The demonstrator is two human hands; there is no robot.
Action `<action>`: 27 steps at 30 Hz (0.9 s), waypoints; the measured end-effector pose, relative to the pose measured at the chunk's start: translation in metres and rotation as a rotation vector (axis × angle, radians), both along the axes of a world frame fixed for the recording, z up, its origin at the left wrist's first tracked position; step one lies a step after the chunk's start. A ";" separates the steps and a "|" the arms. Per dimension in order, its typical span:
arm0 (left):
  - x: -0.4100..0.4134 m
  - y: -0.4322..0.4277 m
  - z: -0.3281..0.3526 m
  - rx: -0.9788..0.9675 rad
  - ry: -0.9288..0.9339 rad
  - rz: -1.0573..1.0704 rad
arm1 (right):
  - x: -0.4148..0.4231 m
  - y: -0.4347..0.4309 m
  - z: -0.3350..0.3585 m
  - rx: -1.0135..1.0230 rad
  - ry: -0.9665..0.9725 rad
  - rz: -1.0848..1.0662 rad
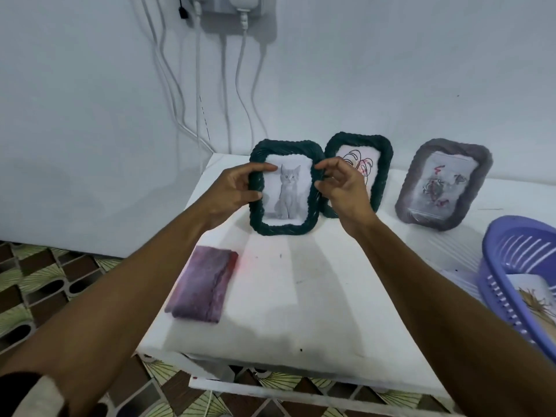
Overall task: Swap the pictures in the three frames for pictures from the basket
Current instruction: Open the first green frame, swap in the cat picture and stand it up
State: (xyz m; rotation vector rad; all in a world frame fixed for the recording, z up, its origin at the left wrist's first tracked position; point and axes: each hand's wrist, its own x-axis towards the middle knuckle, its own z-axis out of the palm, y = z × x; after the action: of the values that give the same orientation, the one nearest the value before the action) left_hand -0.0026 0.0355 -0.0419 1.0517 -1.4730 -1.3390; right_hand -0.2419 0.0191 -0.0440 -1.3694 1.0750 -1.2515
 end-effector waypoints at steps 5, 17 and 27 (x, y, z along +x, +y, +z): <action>0.007 -0.035 -0.010 -0.022 0.038 0.102 | 0.030 -0.032 -0.011 -0.035 0.043 -0.104; 0.025 -0.064 -0.022 -0.021 0.003 0.156 | 0.063 -0.062 -0.020 -0.008 0.130 -0.222; 0.016 -0.048 -0.023 -0.283 -0.278 0.458 | 0.044 -0.042 -0.019 -0.313 0.319 -0.326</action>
State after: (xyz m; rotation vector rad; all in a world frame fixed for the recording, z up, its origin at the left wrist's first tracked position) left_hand 0.0136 -0.0122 -0.0654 1.3221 -1.4501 -0.6626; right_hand -0.1980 -0.0233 -0.0626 -1.7221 1.4094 -1.5197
